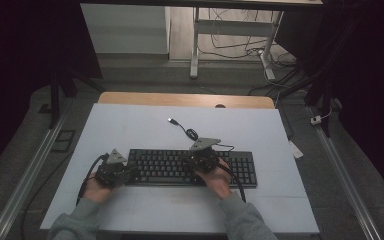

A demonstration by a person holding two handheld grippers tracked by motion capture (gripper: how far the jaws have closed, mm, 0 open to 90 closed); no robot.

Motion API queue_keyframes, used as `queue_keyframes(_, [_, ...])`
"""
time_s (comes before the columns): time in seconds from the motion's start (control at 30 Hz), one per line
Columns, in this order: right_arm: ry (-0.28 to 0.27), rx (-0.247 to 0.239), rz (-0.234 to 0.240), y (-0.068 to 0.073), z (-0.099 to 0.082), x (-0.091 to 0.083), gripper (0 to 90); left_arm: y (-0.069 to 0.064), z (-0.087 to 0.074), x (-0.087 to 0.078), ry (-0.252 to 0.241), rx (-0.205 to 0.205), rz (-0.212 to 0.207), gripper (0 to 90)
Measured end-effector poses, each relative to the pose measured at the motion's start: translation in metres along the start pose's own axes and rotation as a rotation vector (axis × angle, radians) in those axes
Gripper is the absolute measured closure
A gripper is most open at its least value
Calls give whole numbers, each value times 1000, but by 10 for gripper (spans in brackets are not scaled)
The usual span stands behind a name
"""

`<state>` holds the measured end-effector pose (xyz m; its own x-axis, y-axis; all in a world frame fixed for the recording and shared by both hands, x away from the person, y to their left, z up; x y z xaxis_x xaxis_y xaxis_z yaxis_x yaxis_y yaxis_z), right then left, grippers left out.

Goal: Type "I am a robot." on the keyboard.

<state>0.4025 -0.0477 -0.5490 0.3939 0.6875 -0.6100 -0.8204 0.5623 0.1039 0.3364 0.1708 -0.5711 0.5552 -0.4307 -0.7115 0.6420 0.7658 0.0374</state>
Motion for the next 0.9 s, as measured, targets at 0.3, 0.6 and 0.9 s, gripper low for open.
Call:
queue_keyframes(0.3, [-38,37,13,-4,1,-12,562,3,2,-4,-33,-28,10,598])
queue_keyframes(0.6, [-54,46,-1,-11,-8,-28,515,4,3,-4,-41,-38,6,458])
queue_keyframes(0.9, [-68,81,-26,-24,-23,-52,506,7,5,-7,-57,-79,14,350])
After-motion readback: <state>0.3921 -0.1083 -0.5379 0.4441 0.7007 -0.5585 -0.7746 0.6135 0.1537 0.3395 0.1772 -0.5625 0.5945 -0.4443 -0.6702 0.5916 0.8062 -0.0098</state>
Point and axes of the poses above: each handheld gripper's, and its own axes: x roughly forward along the jaws, z roughly out of its top, y roughly to its left, the point moved 8 cm from there along x, roughly forward along the jaws, and after that the axes turned 8 degrees about x, right-handed, at the moved point
